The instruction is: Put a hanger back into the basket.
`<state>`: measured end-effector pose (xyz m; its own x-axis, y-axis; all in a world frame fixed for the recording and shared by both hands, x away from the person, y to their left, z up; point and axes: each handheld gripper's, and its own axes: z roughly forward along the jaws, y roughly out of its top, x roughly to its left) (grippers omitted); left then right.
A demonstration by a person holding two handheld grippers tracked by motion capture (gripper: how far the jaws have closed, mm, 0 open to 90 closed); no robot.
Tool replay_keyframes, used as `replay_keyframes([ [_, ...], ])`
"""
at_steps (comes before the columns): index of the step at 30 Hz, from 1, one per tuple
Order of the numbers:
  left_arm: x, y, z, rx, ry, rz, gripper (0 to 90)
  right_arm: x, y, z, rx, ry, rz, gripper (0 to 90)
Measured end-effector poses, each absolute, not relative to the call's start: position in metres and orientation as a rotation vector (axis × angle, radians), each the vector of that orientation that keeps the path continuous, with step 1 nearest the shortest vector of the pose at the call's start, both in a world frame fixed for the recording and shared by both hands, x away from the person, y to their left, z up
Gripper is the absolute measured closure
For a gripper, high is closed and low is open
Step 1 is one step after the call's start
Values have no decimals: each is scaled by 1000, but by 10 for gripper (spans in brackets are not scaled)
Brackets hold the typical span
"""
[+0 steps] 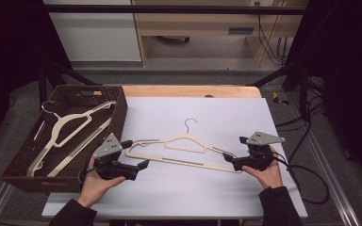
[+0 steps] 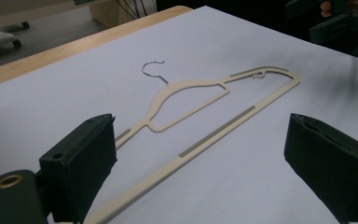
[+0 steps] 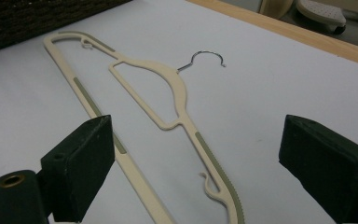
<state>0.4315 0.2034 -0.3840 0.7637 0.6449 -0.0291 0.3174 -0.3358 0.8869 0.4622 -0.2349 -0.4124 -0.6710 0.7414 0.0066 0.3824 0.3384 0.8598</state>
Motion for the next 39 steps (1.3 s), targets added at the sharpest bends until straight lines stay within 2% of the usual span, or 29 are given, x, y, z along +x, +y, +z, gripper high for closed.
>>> replay_keyframes([
  [10, 440, 199, -402, 1978, 748, 377, 88, 493, -213, -426, 963, 2322, 1186, 186],
  [15, 442, 199, -407, 1985, 762, 362, 89, 514, -203, -438, 966, 2382, 1116, 257],
  [24, 441, 197, -408, 1997, 757, 360, 92, 533, -194, -460, 954, 2481, 999, 437],
  [39, 442, 196, -409, 2000, 756, 357, 95, 536, -198, -470, 963, 2581, 931, 741],
])
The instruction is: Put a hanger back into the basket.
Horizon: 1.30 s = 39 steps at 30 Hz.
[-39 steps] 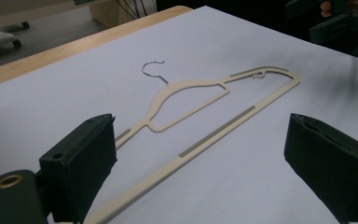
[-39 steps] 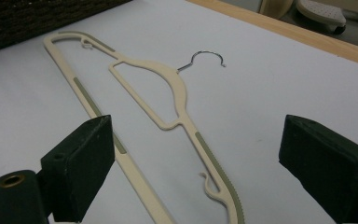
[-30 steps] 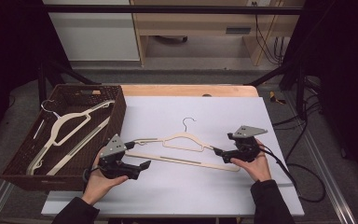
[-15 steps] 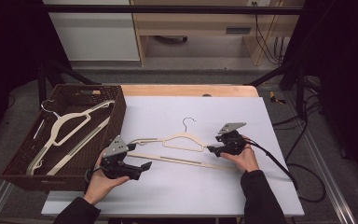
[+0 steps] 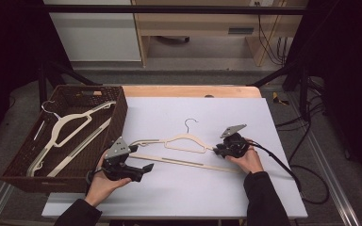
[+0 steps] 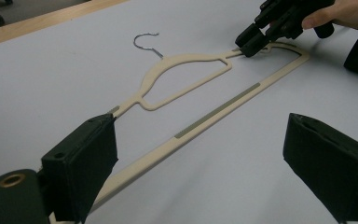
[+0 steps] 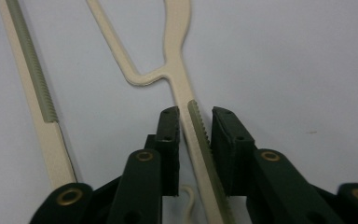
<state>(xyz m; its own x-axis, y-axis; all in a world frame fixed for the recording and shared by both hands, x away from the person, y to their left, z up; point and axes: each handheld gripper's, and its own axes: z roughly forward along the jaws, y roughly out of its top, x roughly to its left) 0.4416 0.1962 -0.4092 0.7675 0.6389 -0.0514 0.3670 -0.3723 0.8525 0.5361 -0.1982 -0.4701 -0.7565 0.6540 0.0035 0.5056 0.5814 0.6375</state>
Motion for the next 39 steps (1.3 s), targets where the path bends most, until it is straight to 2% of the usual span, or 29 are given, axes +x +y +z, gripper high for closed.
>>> replay_keyframes([
  [5, 443, 195, -410, 2006, 752, 348, 98, 537, -199, -469, 931, 2619, 928, 780],
  [19, 459, 172, -386, 1994, 720, 350, 102, 527, -203, -459, 822, 2639, 971, 797],
  [26, 481, 147, -383, 2023, 719, 349, 102, 518, -204, -448, 791, 2618, 982, 798],
  [39, 534, 112, -406, 2078, 768, 298, 124, 510, -205, -438, 765, 2601, 972, 798],
])
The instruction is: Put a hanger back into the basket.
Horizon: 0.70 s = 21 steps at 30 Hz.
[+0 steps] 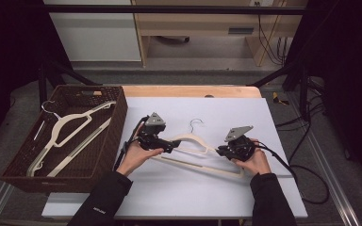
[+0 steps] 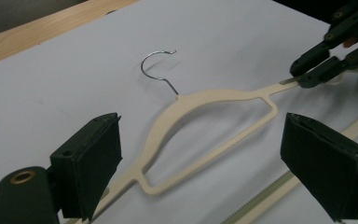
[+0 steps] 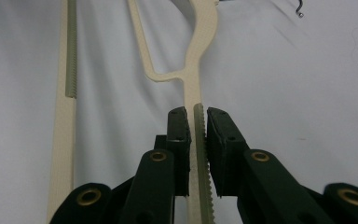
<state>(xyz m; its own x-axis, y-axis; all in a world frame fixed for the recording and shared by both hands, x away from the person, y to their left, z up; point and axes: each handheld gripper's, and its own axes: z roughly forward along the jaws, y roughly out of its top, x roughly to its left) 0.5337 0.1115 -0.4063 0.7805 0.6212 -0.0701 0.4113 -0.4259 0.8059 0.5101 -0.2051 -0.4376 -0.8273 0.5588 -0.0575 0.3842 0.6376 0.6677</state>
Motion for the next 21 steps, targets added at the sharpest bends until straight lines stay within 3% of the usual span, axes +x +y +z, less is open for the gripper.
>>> replay_keyframes([
  [21, 576, 90, -455, 2232, 819, 272, 269, 504, -204, -429, 731, 2593, 981, 798],
])
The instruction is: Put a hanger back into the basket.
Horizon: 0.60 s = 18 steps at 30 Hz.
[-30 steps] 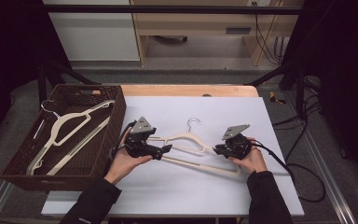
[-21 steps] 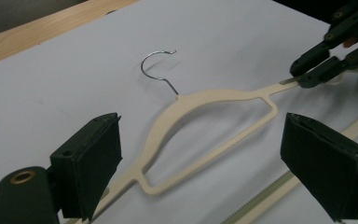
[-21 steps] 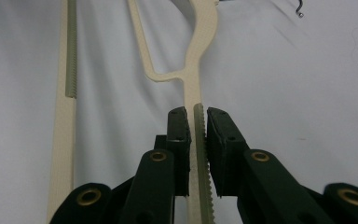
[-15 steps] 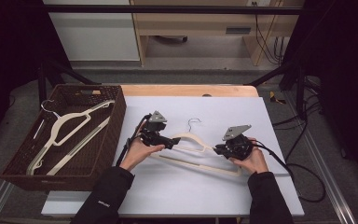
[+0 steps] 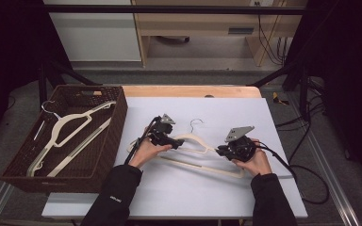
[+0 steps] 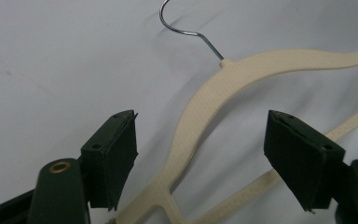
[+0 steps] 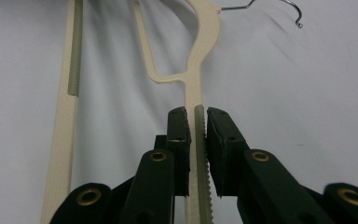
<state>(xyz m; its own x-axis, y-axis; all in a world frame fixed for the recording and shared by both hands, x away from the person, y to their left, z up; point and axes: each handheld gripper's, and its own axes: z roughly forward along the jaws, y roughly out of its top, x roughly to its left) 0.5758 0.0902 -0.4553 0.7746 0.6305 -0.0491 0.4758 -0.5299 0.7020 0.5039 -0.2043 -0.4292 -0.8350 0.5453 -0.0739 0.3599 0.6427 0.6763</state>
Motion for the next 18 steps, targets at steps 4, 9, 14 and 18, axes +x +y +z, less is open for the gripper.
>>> replay_keyframes([
  [4, 581, 89, -461, 2253, 829, 271, 313, 504, -203, -430, 744, 2593, 984, 798],
  [9, 586, 86, -468, 2278, 832, 262, 371, 503, -203, -429, 732, 2594, 986, 798],
  [14, 588, 86, -471, 2289, 826, 272, 444, 503, -203, -429, 728, 2594, 991, 797],
  [18, 589, 86, -470, 2294, 813, 270, 494, 502, -204, -429, 717, 2591, 997, 798],
])
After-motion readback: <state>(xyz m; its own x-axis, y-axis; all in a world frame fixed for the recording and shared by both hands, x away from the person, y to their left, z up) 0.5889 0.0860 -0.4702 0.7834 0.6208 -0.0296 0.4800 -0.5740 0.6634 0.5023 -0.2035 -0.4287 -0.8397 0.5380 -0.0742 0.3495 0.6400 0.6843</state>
